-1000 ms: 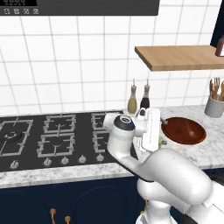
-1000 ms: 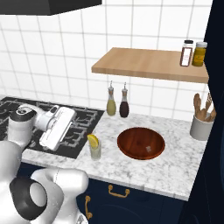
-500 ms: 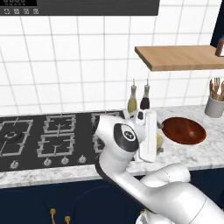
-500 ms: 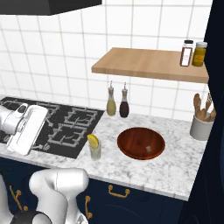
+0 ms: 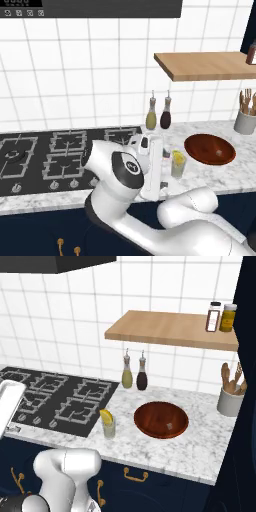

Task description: Grab a lemon wedge from the fridge and one ice cube from the ice bowl, and put them in the glass of lemonade.

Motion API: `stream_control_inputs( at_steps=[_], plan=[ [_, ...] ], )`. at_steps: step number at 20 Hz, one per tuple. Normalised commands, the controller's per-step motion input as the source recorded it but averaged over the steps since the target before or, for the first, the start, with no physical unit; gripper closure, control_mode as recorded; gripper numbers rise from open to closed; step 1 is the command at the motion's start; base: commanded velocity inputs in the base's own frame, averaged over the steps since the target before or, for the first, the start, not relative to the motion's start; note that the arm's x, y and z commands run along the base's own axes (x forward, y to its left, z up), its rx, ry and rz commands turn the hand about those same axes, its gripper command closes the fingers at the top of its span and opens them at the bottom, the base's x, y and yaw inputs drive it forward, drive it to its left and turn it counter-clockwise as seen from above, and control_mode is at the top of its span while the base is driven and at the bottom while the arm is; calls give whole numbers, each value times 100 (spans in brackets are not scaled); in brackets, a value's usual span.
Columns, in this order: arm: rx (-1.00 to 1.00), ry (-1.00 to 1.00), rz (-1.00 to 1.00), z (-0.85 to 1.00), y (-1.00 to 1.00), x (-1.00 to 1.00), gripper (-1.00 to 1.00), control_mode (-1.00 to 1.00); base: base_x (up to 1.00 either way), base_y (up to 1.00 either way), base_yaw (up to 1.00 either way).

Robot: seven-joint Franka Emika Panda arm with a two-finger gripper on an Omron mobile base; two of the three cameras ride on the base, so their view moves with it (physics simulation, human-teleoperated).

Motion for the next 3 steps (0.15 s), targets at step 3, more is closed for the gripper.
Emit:
stream_control_inputs(
  at_steps=[3],
  plan=[
    [0, 0, 15, 0, 74, 0, -100, -100, 0, 0, 0]
  ],
)
